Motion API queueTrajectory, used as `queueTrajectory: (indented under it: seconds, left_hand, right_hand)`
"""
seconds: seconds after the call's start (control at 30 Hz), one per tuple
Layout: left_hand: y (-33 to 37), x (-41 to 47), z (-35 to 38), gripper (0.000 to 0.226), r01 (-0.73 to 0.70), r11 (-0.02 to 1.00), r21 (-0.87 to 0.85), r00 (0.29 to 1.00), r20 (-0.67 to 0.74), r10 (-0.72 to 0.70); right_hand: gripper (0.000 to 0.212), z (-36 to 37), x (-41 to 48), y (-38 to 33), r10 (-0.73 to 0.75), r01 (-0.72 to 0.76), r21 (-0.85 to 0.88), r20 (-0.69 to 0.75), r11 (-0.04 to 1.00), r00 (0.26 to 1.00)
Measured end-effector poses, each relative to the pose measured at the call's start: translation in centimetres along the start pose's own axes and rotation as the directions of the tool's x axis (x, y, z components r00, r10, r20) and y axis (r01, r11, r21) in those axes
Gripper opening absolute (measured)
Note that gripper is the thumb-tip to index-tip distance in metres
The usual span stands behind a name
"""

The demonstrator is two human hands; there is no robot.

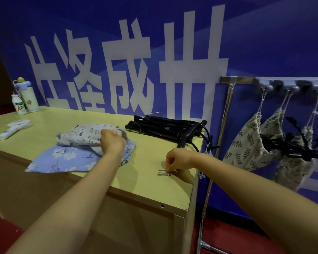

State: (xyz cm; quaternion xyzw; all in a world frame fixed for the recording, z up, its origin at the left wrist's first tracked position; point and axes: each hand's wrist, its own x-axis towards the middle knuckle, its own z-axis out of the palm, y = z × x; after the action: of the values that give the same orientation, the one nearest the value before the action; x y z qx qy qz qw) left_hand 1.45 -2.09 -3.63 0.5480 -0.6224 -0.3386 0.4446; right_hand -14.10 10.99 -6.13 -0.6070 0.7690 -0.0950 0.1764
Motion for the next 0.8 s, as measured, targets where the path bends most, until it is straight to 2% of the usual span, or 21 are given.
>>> queueTrajectory:
  seconds: [0.2,0.3,0.37,0.47,0.57,0.6,0.7,0.8]
  left_hand:
    - [0.2,-0.2,-0.9,0.033,-0.004,0.999,0.041,0.999,-0.038,0.006]
    - [0.1,0.4,-1.9,0.032,-0.006,0.998,0.061,0.998,-0.054,0.009]
    - [0.4,0.4,-2.5,0.034,0.002,0.999,0.052,0.999,-0.05,0.001]
    - [1.6,0.4,-3.8,0.035,-0.003,1.0,-0.018,0.999,-0.053,0.002]
    - [2.9,0.2,-5.6,0.03,-0.003,0.999,-0.048,0.996,-0.089,-0.002]
    - [3.2,0.0,-6.3,0.027,-0.011,0.999,-0.045,0.995,-0.102,0.006]
    - [4.3,-0.3,-8.6,0.024,-0.08,0.995,-0.061,0.986,-0.153,0.07]
    - [5.2,-0.7,-11.1,0.034,-0.075,0.996,-0.044,0.981,-0.182,0.066]
  right_hand:
    - [0.028,0.6,0.3,-0.2,0.058,-0.06,-0.028,-0.066,0.998,0.996]
    - [0.027,0.5,0.6,-0.3,0.089,-0.084,0.043,-0.138,0.995,0.986]
    - [0.026,0.2,0.8,-0.8,0.102,-0.072,0.154,-0.199,0.986,0.975]
    - [0.021,-0.6,1.3,-2.6,0.077,0.037,0.354,-0.304,0.934,0.949]
    - [0.012,-1.5,1.6,-6.0,-0.035,0.217,0.461,-0.372,0.861,0.927]
    - [0.009,-1.7,1.6,-7.5,-0.08,0.273,0.48,-0.385,0.834,0.92]
    - [0.021,-1.7,1.9,-11.8,-0.186,0.385,0.472,-0.414,0.793,0.891]
    - [0.019,-1.3,1.9,-15.2,-0.217,0.434,0.43,-0.466,0.792,0.858]
